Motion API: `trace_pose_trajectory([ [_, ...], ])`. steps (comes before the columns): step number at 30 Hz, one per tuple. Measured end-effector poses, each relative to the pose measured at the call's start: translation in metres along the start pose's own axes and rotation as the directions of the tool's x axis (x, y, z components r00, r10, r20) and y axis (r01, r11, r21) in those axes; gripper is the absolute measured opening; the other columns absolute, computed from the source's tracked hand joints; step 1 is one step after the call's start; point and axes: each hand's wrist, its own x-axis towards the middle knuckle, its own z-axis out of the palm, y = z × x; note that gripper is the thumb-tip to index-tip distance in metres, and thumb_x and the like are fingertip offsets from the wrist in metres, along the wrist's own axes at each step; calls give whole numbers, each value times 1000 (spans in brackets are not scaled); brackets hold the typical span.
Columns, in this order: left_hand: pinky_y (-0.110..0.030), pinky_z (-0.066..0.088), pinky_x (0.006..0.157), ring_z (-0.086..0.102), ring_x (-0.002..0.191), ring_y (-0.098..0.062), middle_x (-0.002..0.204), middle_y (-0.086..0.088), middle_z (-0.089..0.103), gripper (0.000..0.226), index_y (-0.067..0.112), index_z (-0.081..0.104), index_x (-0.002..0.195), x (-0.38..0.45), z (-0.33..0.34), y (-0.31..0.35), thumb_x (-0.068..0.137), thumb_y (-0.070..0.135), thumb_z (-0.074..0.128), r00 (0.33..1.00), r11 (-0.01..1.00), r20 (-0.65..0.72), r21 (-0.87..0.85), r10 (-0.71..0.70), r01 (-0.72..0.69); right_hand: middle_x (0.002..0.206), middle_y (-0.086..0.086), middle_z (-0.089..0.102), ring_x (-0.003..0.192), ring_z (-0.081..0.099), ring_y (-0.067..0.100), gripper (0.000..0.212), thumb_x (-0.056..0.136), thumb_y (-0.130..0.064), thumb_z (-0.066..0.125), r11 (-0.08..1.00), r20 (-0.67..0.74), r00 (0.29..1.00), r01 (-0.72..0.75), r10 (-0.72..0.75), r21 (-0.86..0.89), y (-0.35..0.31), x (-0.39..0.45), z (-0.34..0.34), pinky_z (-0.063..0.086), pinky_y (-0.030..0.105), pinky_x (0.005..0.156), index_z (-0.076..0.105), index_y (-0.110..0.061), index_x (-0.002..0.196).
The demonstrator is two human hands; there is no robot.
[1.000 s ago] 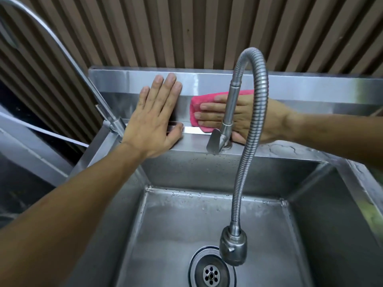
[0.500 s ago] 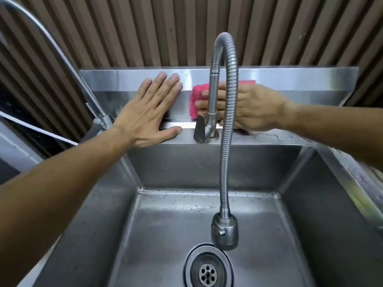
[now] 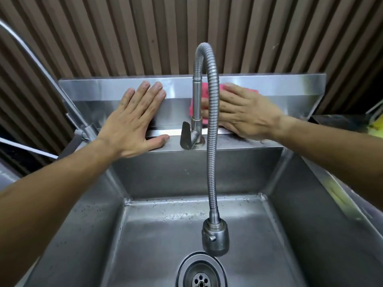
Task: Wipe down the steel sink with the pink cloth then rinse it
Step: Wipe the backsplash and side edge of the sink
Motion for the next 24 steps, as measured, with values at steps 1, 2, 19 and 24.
trace_pose_trajectory([
  [1,-53,5,129,-5,160,-29,174,-10,-5,101,9,-1,165,0,0,0,94,75,25,1000,1000,-7,0,2,-2,171,6,19,159,13,25,55,112,-35,33,992,-33,997,-74,71,-100,9,-13,6,23,53,127,21,-21,164],
  [2,-53,6,129,-5,160,-29,174,-10,-5,100,9,-1,165,0,1,1,94,75,26,1000,1000,-13,-2,0,0,171,8,20,158,16,32,56,112,-35,36,979,-30,988,-153,150,-132,14,-24,7,20,53,127,22,-21,164],
  [19,-62,10,126,3,160,-35,173,-9,8,66,18,-2,165,58,3,10,108,44,20,978,998,-202,-24,51,-57,173,8,-3,159,-10,34,59,112,-38,25,-350,49,-416,-689,908,634,12,-1,0,1,52,127,12,-15,165],
  [24,-63,10,125,5,159,-37,173,-5,0,65,14,2,165,57,7,11,109,44,15,962,996,-266,-53,56,-73,171,7,-21,154,-28,33,66,111,-38,28,-221,110,-199,-719,974,659,-57,78,-3,-15,48,125,-7,-18,164],
])
